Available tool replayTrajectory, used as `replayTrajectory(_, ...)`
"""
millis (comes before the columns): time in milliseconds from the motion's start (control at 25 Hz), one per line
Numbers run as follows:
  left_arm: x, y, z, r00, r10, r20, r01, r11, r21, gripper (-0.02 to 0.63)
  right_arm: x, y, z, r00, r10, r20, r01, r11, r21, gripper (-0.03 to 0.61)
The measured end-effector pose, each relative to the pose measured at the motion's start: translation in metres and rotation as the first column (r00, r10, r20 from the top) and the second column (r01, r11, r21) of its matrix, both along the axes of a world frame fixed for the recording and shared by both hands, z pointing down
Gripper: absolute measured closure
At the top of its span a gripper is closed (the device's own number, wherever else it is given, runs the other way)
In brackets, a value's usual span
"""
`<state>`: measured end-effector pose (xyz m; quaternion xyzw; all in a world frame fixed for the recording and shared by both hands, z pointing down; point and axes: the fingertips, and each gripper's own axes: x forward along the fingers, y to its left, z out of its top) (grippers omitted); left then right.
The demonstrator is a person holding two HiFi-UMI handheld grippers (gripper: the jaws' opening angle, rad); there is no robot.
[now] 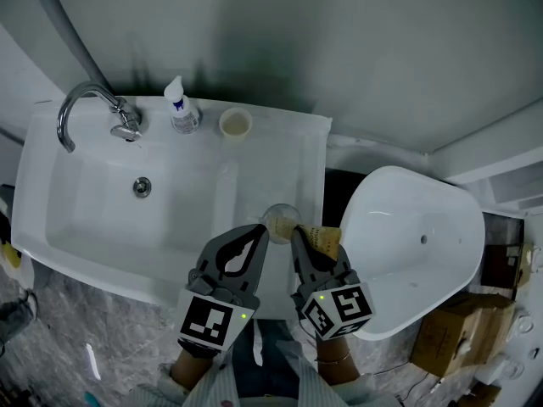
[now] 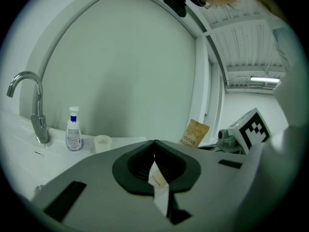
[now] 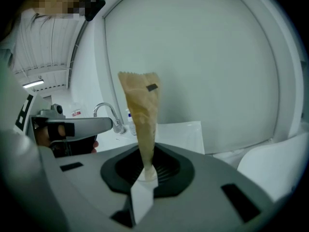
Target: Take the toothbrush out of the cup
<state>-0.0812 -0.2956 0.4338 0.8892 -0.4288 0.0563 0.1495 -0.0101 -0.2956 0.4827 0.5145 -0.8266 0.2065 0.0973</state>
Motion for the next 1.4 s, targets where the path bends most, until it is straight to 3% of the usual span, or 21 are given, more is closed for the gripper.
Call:
replayTrajectory(800,0.017,0.065,-0.047,0.992,-0.127,0.007,0.126,0.988,0.093,0.597,0.024,0.044,-0.083,0.994,-0.082,0.071,0.069,0.982,0.179,0.532)
replayTrajectory(1400,0.051,0.153,-0.109,0.977,-0.214,0.008,0.205,0.945,0.254,0.597,0.051,0.127,-0.151,0.962,-0.236,0.136,0.186,0.934,0.306,0.532)
